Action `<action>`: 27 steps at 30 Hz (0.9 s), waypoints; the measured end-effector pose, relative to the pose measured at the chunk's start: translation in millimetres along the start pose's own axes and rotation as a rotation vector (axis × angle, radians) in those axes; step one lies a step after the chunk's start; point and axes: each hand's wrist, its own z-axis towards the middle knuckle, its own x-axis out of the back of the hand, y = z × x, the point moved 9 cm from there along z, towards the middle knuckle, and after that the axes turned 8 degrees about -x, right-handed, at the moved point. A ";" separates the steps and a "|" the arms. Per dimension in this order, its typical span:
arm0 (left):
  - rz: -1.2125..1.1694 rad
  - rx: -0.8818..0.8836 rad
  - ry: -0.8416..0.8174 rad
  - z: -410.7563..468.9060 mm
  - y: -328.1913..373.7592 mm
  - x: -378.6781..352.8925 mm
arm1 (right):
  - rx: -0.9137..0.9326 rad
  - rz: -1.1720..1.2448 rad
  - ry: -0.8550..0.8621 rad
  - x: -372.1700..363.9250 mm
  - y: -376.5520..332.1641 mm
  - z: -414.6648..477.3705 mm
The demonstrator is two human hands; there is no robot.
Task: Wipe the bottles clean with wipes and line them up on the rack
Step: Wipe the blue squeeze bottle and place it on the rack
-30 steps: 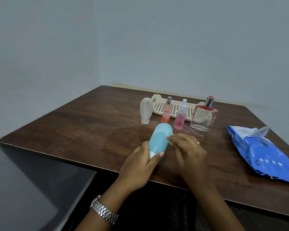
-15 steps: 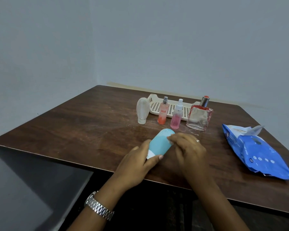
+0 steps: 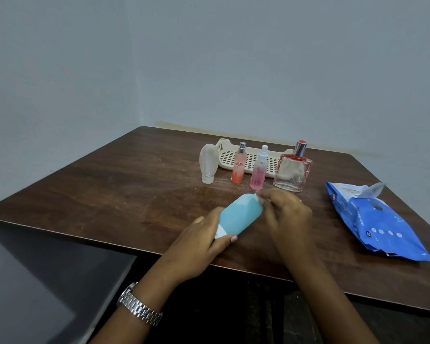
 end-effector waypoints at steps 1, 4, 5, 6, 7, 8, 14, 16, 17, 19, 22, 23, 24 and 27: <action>0.009 -0.007 0.009 -0.7 1.3 0.3 | -0.001 -0.003 0.000 -0.9 -1.9 0.3; 0.009 -0.012 0.032 -1.0 1.8 0.9 | 0.119 -0.001 -0.021 -9.6 -25.7 -13.0; 0.008 -0.009 0.034 -1.1 1.7 0.9 | 0.168 0.001 -0.041 -12.4 -34.3 -18.8; 0.007 -0.006 0.038 -1.1 2.0 1.2 | 0.204 -0.006 -0.058 -13.6 -40.2 -21.9; 0.007 -0.006 0.044 -1.3 2.7 1.7 | 0.220 -0.027 -0.063 -12.8 -42.4 -20.2; 0.011 -0.008 0.049 -1.3 4.0 2.4 | 0.199 -0.055 -0.055 -10.5 -39.3 -14.2; 0.030 0.003 0.066 -2.9 9.0 4.4 | -0.029 -0.034 -0.088 -9.9 -18.6 7.6; 0.031 0.017 0.066 -2.9 8.2 4.4 | 0.032 -0.025 -0.136 -15.0 -32.5 -4.9; 0.032 0.028 0.066 -3.1 7.8 4.4 | 0.057 -0.020 -0.158 -16.1 -37.6 -9.6; 0.048 0.045 0.070 -4.0 7.7 3.7 | 0.067 -0.012 -0.175 -15.7 -38.6 -7.5; 0.076 0.058 0.067 -4.9 8.4 1.8 | -0.010 0.020 -0.136 -11.4 -26.5 11.0; 0.084 0.062 0.071 -5.1 8.4 1.5 | -0.030 0.037 -0.123 -10.1 -24.3 14.7; 0.094 0.064 0.074 -5.0 8.4 1.4 | -0.036 0.044 -0.121 -10.9 -25.1 15.6; 0.100 0.072 0.076 -5.1 5.0 0.2 | 0.025 0.031 -0.182 -22.5 -43.0 0.5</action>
